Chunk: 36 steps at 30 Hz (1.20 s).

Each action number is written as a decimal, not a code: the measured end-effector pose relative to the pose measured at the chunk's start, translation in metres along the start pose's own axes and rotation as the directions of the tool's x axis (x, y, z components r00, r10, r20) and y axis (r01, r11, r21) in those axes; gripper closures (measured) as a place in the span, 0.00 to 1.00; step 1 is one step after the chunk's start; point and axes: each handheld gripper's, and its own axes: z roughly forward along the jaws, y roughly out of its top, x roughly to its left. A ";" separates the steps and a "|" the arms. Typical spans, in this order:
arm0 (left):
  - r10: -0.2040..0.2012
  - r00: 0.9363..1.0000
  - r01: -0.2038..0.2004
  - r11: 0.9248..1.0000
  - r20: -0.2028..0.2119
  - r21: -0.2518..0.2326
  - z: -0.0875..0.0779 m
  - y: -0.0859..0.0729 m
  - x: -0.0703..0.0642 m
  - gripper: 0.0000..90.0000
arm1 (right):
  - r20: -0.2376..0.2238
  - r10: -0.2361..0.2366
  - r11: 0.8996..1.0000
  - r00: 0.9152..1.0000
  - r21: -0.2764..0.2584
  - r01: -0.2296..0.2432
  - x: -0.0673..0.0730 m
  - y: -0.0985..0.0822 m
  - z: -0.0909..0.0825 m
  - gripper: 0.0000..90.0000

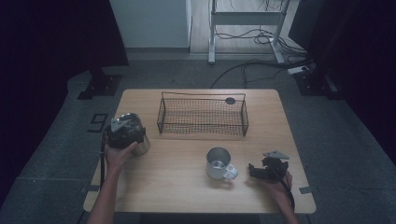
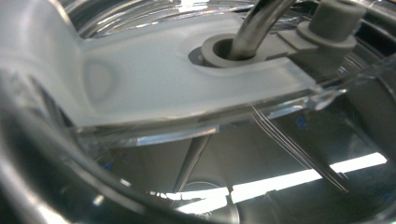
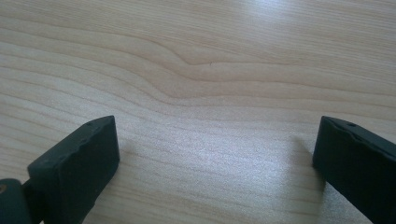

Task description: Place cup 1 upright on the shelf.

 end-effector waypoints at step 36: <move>0.074 0.997 -0.072 0.995 0.038 -0.063 -0.042 0.040 -0.027 0.05 | 0.000 0.000 1.000 1.000 0.000 0.000 0.000 0.000 0.000 0.00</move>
